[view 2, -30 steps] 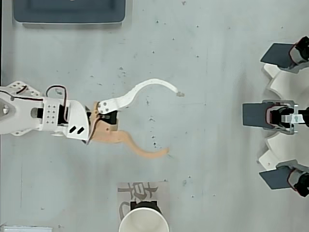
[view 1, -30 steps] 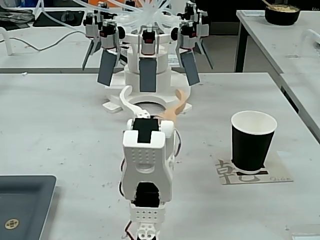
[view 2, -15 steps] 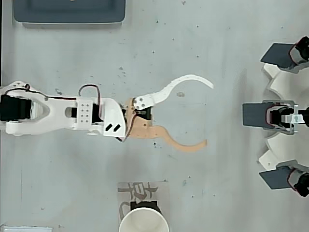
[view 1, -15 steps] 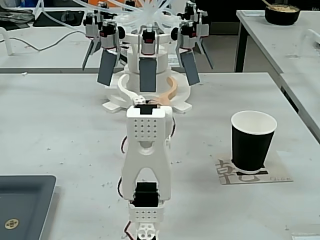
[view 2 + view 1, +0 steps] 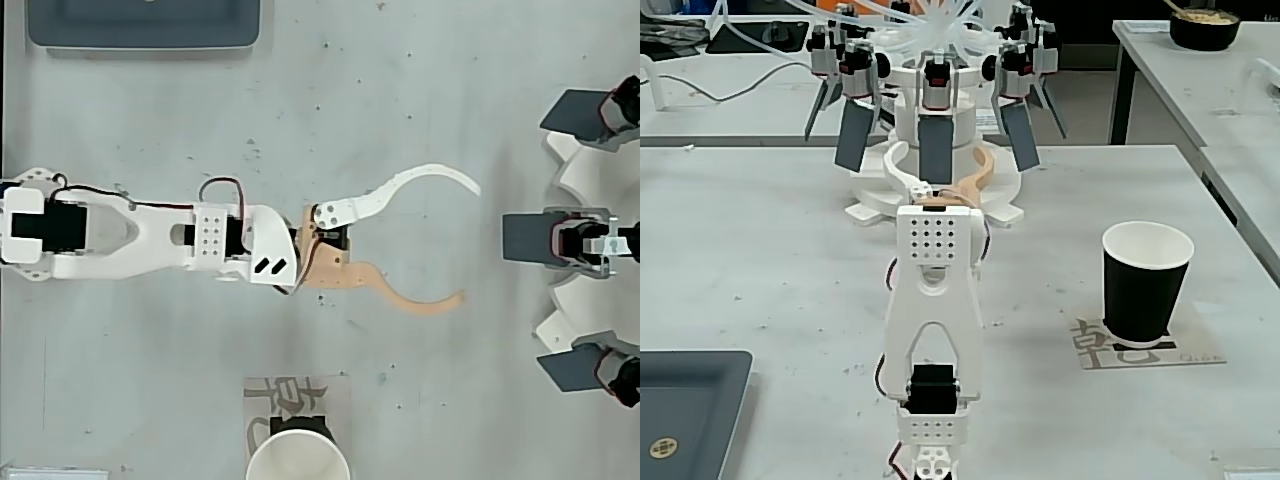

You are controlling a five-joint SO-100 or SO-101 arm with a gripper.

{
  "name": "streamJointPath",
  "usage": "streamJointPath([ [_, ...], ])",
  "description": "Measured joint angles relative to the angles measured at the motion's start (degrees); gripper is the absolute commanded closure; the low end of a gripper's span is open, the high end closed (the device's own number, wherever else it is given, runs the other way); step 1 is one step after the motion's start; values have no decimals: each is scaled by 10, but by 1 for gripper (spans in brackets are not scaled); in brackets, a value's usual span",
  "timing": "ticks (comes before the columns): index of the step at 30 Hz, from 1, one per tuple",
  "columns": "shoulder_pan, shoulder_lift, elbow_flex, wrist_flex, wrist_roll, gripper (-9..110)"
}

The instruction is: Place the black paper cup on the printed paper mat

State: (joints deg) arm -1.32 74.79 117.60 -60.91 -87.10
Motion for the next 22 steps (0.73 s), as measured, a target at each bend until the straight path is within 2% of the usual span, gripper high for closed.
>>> streamJointPath([
  [22, -14, -44, -53, 25, -9, 90],
])
